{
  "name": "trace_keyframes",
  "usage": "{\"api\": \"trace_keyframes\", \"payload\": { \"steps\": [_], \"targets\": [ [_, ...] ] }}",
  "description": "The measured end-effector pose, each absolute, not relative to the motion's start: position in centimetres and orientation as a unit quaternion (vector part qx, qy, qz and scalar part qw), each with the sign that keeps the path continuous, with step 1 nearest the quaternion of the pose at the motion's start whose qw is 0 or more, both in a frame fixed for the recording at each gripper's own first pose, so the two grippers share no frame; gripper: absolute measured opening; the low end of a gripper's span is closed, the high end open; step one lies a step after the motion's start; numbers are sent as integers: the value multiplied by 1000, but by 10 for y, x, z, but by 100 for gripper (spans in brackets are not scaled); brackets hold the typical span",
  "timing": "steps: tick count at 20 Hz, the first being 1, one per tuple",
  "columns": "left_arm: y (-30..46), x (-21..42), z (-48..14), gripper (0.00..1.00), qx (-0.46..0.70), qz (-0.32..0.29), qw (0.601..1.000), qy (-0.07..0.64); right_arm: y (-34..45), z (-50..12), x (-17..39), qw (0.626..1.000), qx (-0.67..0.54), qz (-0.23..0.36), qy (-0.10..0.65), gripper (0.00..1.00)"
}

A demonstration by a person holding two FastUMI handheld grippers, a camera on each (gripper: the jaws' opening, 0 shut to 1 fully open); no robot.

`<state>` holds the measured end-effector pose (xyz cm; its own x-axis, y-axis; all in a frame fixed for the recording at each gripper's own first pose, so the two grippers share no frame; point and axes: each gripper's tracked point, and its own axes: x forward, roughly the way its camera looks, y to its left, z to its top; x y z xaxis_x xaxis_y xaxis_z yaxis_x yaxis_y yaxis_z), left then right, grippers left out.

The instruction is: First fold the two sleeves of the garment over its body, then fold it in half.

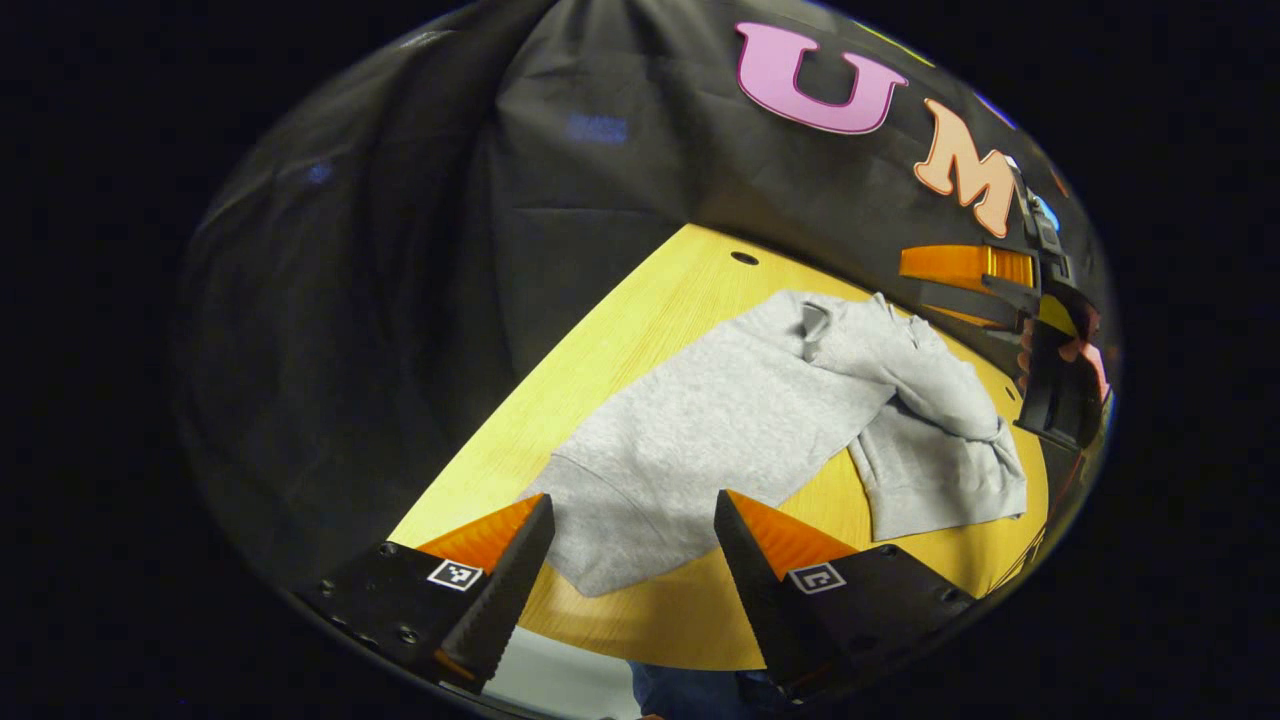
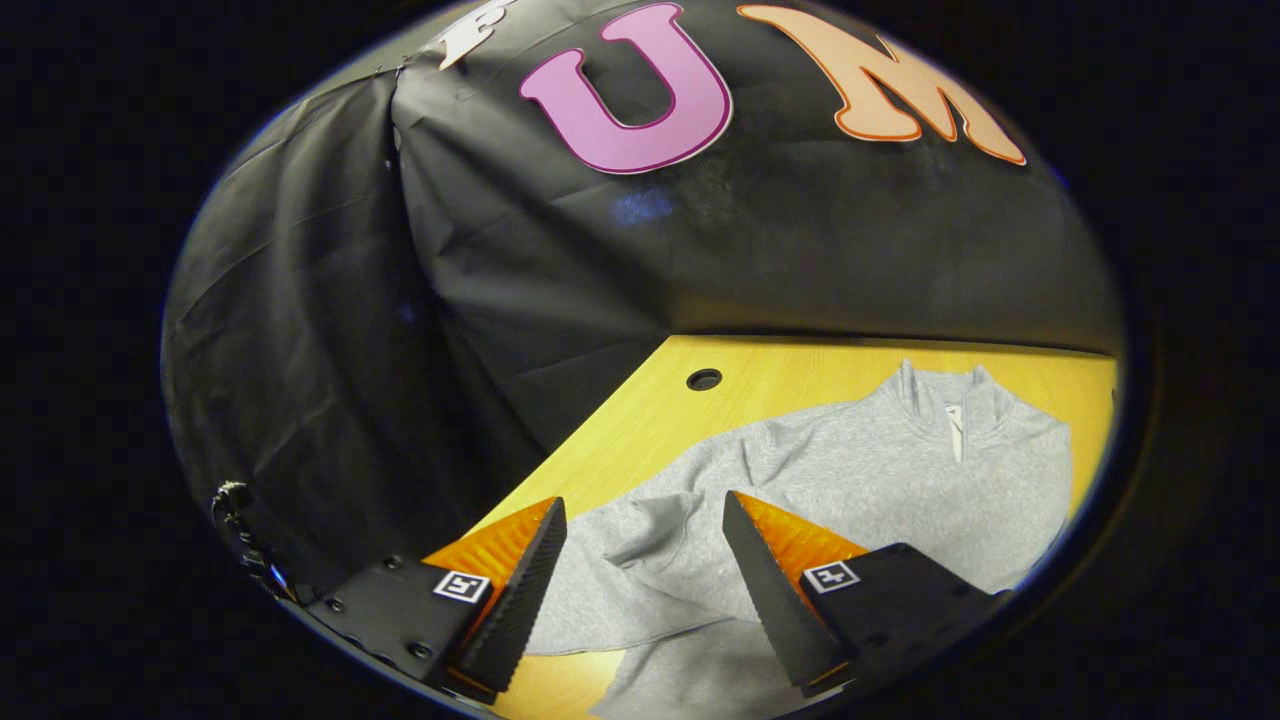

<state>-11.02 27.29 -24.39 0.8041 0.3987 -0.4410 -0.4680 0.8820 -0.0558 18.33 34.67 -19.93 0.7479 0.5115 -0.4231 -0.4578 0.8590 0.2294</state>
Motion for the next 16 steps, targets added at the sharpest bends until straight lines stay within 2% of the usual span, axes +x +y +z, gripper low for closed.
{"api": "trace_keyframes", "payload": {
  "steps": [2, 3, 4, 5, 6, 9, 11, 12, 13, 14, 16],
  "targets": [
    [273, -109, -252, 95, -78, 231, 943, 227, 339, -195, 180, 937, 41, 256, 235, 98],
    [274, -108, -255, 94, -75, 233, 942, 231, 334, -191, 178, 939, 33, 253, 230, 94],
    [274, -107, -256, 95, -71, 235, 941, 234, 329, -186, 177, 941, 26, 250, 225, 98],
    [277, -107, -258, 95, -67, 238, 940, 236, 322, -182, 175, 944, 17, 246, 219, 94],
    [280, -107, -259, 94, -63, 244, 938, 237, 313, -176, 173, 947, 10, 240, 215, 98],
    [286, -106, -262, 90, -60, 257, 935, 236, 281, -158, 166, 955, -6, 218, 200, 98],
    [292, -109, -266, 85, -44, 270, 931, 241, 256, -150, 158, 960, -19, 201, 196, 94],
    [295, -109, -264, 79, -30, 275, 930, 241, 243, -146, 153, 961, -26, 193, 196, 98],
    [294, -107, -263, 73, -24, 275, 930, 243, 230, -143, 148, 963, -32, 184, 196, 94],
    [293, -104, -261, 62, -22, 275, 930, 244, 218, -140, 143, 964, -35, 176, 197, 95],
    [291, -97, -263, 55, -20, 264, 932, 246, 195, -133, 133, 968, -32, 156, 196, 98]
  ]
}}
